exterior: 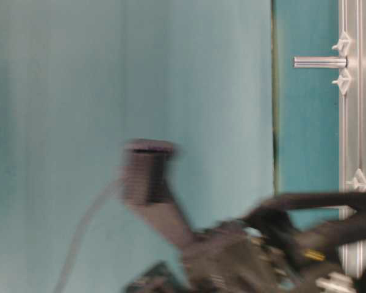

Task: Find the location of the shaft and insert the large gear.
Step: 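Lift the blue gear and carry it over the right shaft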

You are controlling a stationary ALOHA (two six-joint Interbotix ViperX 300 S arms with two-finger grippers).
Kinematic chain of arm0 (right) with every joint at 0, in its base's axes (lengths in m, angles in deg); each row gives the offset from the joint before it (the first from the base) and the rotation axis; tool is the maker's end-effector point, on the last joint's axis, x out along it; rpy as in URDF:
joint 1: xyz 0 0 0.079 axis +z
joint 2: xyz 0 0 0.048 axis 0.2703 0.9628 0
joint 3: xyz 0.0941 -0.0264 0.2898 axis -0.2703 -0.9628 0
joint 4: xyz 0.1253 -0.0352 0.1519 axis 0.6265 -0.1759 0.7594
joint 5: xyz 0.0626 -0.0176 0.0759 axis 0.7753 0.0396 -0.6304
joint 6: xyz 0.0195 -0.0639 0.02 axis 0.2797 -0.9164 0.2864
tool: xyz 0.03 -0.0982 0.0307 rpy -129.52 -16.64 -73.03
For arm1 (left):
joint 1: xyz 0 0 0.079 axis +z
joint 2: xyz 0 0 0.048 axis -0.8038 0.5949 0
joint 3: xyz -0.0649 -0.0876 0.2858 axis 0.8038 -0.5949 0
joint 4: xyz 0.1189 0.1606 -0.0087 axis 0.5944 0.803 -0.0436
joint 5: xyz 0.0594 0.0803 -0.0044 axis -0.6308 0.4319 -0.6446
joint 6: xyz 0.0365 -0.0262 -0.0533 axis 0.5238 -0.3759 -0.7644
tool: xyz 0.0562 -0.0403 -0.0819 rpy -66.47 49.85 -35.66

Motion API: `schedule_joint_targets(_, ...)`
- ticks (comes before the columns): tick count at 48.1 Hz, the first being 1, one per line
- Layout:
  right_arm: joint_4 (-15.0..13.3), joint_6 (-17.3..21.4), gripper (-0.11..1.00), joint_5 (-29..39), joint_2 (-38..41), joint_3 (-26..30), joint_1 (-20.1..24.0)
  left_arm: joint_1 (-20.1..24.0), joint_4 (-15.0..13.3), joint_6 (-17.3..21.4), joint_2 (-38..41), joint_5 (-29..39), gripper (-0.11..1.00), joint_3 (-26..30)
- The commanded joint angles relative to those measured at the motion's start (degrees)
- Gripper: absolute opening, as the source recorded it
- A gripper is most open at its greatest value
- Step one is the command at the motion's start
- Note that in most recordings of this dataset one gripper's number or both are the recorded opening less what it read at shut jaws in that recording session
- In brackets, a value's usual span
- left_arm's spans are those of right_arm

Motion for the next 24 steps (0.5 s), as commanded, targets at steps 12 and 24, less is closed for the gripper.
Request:
schedule_joint_targets(12, -0.1, 0.6, 0.0, 1.2, -1.0, 0.6, -0.6, 6.2, 0.4, 0.4, -6.9, -2.2, 0.71, 5.3)
schedule_joint_targets(24, -0.1, 0.6, 0.0, 2.6, -1.2, 0.7, -0.7, 10.8, 0.4, 6.7, -6.5, -5.4, 0.71, 7.6)
